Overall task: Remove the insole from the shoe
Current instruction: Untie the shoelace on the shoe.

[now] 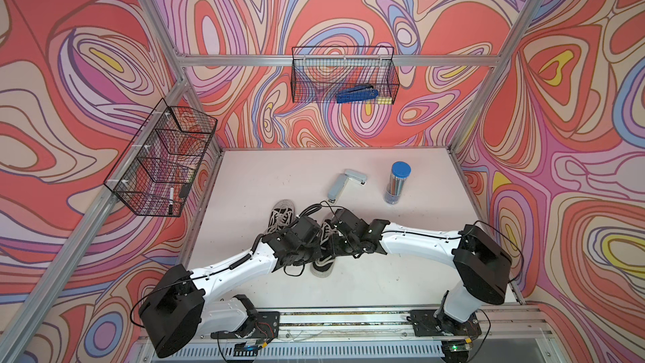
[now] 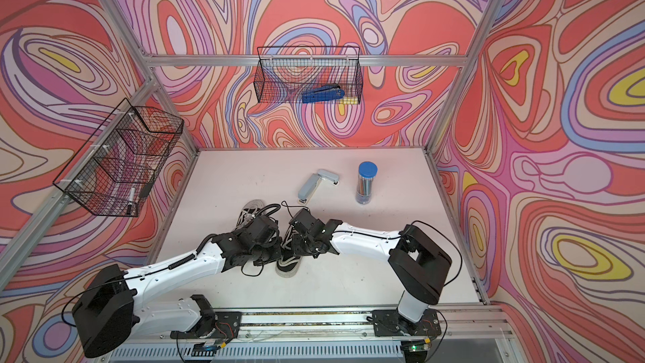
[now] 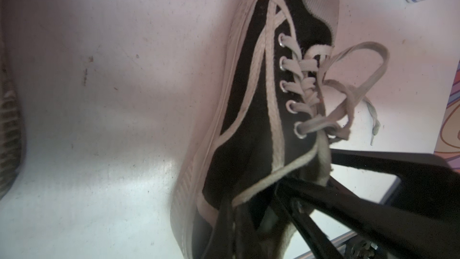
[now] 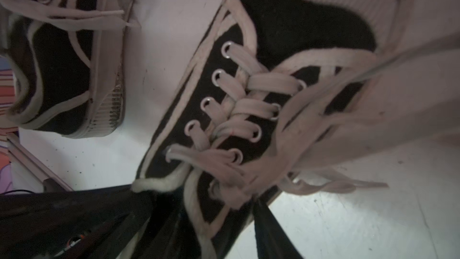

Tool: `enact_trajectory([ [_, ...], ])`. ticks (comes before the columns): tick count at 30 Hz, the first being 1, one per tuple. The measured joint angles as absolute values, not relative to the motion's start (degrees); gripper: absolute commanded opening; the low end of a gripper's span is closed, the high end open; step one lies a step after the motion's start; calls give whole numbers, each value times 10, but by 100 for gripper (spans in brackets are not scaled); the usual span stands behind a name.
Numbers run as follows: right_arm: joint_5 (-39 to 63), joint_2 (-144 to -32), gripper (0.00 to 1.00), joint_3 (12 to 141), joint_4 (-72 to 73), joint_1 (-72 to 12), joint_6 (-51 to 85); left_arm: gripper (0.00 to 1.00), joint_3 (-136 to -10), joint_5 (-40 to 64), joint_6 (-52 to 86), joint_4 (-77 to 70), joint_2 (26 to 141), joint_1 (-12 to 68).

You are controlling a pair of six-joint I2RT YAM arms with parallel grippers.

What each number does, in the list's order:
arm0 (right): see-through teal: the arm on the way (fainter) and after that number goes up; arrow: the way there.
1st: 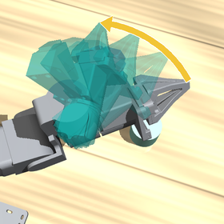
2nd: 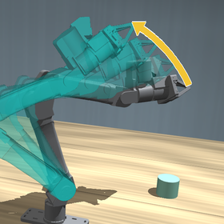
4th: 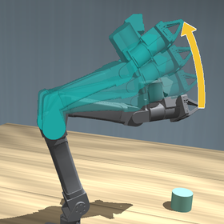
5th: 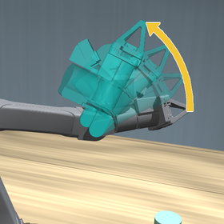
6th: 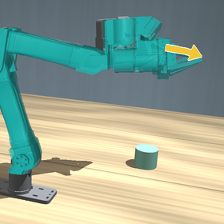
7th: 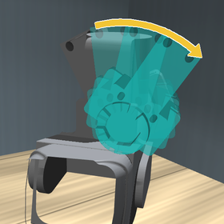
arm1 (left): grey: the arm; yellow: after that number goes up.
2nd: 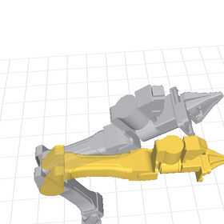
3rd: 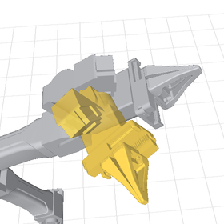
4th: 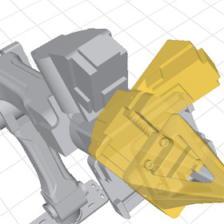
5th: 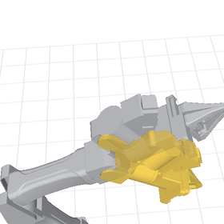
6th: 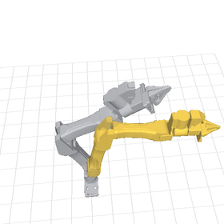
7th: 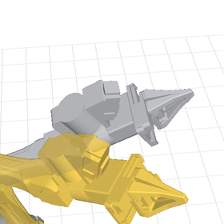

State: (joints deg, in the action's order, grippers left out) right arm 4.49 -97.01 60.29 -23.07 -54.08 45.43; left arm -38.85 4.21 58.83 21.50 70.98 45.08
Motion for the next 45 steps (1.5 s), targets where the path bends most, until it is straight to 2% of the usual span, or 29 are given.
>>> enact_trajectory([
  [3, 17, -972, 13, 603, -243, -542, 466, 0, -380, 32, 602, 213, 695, 452],
  [6, -14, -964, 6, 601, -256, -543, 475, 0, -365, 21, 625, 209, 671, 455],
  [10, -28, -937, 1, 586, -266, -535, 477, 0, -336, 19, 675, 179, 640, 462],
  [16, -17, -916, 0, 565, -267, -514, 472, 0, -292, 29, 743, 94, 635, 474],
  [18, -15, -920, 6, 565, -269, -509, 470, 0, -293, 30, 747, 78, 652, 477],
  [20, -7, -926, 22, 565, -265, -503, 471, 0, -304, 32, 746, 75, 671, 478],
  [23, -1, -928, 37, 565, -265, -494, 483, 0, -319, 33, 741, 74, 692, 479],
  [26, 9, -924, 46, 565, -263, -488, 507, 0, -322, 34, 736, 72, 699, 480],
  [30, 15, -889, 53, 566, -255, -488, 560, 0, -324, 36, 730, 70, 703, 480],
  [37, 24, -869, 60, 610, -208, -487, 732, 0, -342, 46, 710, 74, 721, 481],
  [45, 26, -889, 62, 605, -141, -487, 889, 0, -347, 46, 700, 75, 725, 483],
])
